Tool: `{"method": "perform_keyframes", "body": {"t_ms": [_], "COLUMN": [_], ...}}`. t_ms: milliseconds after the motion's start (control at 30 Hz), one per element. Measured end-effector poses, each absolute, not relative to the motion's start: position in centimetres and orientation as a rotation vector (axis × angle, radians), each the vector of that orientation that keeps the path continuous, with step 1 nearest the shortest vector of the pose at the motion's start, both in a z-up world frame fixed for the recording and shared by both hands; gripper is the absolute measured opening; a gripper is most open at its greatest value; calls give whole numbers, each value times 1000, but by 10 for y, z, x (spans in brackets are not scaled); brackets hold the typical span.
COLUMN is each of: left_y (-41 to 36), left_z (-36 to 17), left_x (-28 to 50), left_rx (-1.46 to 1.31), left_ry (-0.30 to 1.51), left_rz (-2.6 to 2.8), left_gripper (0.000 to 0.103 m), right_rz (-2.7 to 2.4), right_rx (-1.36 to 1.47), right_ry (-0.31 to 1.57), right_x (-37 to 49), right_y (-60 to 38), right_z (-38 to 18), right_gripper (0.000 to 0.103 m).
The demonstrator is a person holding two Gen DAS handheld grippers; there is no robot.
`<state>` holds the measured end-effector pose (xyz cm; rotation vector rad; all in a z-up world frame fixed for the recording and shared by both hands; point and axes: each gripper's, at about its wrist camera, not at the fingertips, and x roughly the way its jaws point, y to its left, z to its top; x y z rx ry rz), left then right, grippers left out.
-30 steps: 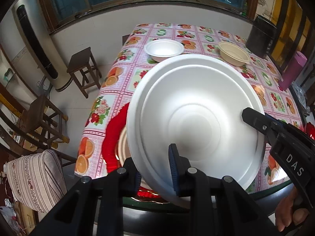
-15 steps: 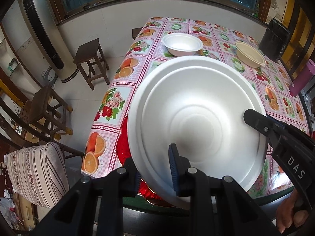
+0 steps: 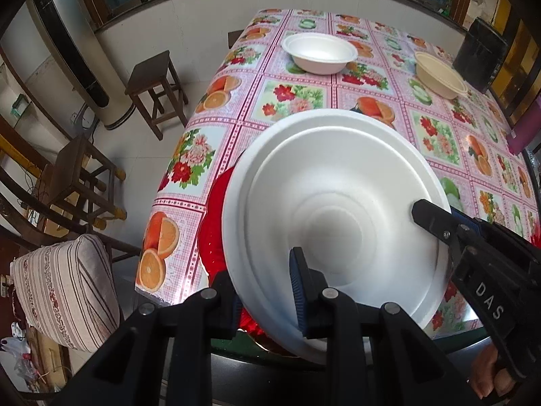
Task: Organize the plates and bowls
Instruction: 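Lower the white foam bowl onto the red plate stack with left tool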
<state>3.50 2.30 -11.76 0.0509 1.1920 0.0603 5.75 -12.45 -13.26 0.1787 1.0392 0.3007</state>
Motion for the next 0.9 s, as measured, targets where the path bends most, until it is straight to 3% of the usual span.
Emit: {"method": "perform_keyframes", "body": {"t_ms": [600,700,767,833,900], "left_y": [16,13,10,8,8], "left_z": [-130,-120,-111,-100,-90], "left_x": [35,34,31,28,27], "left_rx": [174,192,221,249,273], "left_ry": [1262,1233,1195,1155,1119], "left_rz": [109,123,148,154,163], "left_gripper": [29,51,67,68,70], "right_rz": [261,286,294,281,276], "right_rx": [79,100,115,116,111], "right_ry": [1030,981,952,922,897], "right_x": [38,32,27,20,11], "right_y": [-112,-119,-125,-134,-144], "right_z": [-142,-127,-118,-111,-106], "right_gripper": [18,21,29,41,41]}}
